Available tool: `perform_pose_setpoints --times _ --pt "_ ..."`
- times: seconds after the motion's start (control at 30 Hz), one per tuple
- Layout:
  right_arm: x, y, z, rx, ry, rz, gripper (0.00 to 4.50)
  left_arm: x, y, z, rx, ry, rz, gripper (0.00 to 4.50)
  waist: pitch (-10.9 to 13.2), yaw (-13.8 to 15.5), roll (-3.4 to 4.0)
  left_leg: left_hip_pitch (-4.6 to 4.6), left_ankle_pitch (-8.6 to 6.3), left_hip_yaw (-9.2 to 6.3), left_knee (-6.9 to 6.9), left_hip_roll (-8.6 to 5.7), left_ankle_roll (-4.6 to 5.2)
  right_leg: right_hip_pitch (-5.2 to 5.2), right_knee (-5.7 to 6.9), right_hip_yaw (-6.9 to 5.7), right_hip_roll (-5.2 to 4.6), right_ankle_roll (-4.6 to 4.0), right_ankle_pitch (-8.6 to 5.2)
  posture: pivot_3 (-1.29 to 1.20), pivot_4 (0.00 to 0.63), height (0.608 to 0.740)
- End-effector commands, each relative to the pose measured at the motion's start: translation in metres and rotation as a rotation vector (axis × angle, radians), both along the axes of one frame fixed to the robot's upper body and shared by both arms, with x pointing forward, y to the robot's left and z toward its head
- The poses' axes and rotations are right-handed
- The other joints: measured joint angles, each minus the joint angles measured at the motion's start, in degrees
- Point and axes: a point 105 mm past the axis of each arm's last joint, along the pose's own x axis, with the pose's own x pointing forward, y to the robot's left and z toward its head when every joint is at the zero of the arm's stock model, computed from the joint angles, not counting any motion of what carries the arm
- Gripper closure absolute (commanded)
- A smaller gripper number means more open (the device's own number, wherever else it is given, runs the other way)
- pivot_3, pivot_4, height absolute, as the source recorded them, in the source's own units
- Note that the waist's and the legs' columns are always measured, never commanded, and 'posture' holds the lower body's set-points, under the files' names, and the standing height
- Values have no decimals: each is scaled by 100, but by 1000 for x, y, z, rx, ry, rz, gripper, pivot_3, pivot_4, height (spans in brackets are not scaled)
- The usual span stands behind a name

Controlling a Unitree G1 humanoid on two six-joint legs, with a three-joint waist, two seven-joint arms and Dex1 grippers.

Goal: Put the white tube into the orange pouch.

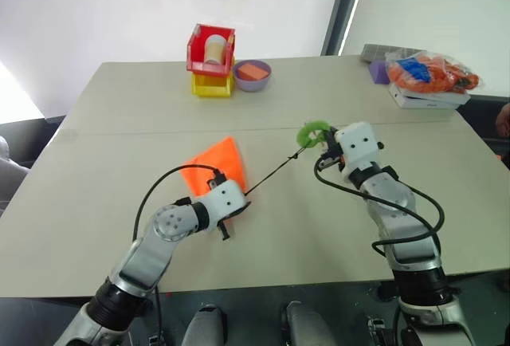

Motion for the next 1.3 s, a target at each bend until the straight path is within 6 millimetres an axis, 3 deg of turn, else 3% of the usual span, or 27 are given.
perform_pose_setpoints --times 0.03,0.27,0.37,0.53,0.57,0.73,0.93,1.1,1.3 --pt "3 -22 23 -15 -82 -96 4500 -1 9 -5 23 19 18 4125 0 2 0 0 0 0 0 0 0 0 0 0 0 0 0 0 150 740" --pt "-3 -1 7 -40 3 25 4500 1 3 2 -63 44 21 4125 0 -1 0 0 0 0 0 0 0 1 0 0 0 0 0 0 150 740" --pt "-6 3 1 -32 47 74 3348 -1 1 9 -131 77 17 2728 0 -1 0 0 0 0 0 0 0 1 0 0 0 1 0 0 150 740" --pt "-15 5 -3 -42 79 157 799 -4 4 32 -273 98 -6 208 0 0 -1 0 0 0 1 0 0 0 2 0 0 1 0 0 150 740" --pt "-18 4 -3 -36 86 180 365 -4 6 38 -304 99 -10 0 0 -1 -1 0 0 0 0 0 0 1 2 0 1 1 0 0 150 740" --pt "-34 -7 -5 6 127 281 365 -7 24 66 -428 112 -28 0 1 0 -1 1 0 0 2 0 0 3 0 0 0 7 -4 0 150 740" --pt "-48 -38 -17 97 191 277 365 8 84 76 -537 114 179 0 1 -12 -2 4 0 0 3 0 0 4 1 0 1 11 -7 0 150 740" --pt "-67 -54 -32 147 268 292 365 6 144 47 -417 95 395 0 1 -13 -1 6 0 2 0 1 0 4 -1 0 0 9 -6 0 150 740" --pt "-70 -63 -41 165 295 259 365 -7 163 21 -360 110 460 0 2 10 -4 5 -3 8 5 1 -2 -15 -13 0 -12 10 -8 0 150 740"
